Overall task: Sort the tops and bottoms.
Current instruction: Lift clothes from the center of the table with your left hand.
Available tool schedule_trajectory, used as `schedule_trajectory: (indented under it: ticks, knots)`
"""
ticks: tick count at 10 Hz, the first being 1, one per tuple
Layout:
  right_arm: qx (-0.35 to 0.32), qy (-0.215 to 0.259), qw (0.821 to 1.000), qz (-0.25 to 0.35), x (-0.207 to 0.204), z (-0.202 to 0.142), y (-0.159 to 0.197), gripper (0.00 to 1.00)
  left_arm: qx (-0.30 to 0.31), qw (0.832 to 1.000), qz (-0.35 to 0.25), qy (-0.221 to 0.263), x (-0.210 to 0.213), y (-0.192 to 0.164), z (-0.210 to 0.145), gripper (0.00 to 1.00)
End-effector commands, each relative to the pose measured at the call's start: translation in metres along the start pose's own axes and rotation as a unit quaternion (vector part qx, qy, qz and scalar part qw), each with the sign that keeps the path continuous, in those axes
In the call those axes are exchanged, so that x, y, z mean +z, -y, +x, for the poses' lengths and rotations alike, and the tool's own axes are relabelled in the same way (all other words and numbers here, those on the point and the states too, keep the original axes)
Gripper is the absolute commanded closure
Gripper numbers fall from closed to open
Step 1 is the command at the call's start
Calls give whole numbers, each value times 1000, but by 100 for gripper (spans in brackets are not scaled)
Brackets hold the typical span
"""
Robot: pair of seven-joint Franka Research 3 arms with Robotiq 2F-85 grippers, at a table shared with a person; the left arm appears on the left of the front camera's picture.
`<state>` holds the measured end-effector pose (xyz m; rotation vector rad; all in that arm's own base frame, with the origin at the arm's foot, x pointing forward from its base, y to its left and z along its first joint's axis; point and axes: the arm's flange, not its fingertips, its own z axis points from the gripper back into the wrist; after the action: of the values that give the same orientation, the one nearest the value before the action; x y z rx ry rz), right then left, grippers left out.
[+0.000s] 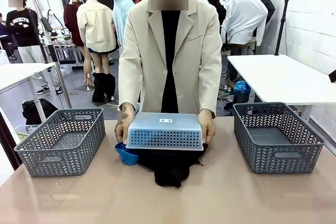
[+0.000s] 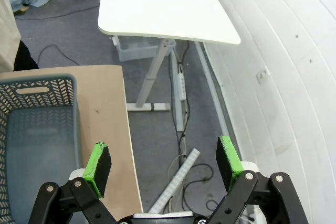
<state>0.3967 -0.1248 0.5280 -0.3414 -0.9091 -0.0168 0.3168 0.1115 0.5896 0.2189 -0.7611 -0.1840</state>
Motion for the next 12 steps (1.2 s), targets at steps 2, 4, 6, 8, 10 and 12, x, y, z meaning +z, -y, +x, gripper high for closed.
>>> schedule_trajectory:
  ticks: [2, 4, 6, 8, 10, 12]
  knots:
    - [8, 0, 1000, -1, 0, 0, -1, 0, -4, 1000, 4, 1, -2, -2, 0, 0]
    - [8, 0, 1000, -1, 0, 0, -1, 0, -4, 1000, 4, 1, -2, -2, 0, 0]
    - [8, 0, 1000, -1, 0, 0, -1, 0, -4, 1000, 4, 1, -2, -2, 0, 0]
    - [8, 0, 1000, -1, 0, 0, -1, 0, -4, 1000, 4, 1, -2, -2, 0, 0]
    - [8, 0, 1000, -1, 0, 0, -1, 0, -4, 1000, 4, 1, -2, -2, 0, 0]
    - [8, 0, 1000, -1, 0, 0, -1, 0, -4, 1000, 4, 1, -2, -2, 0, 0]
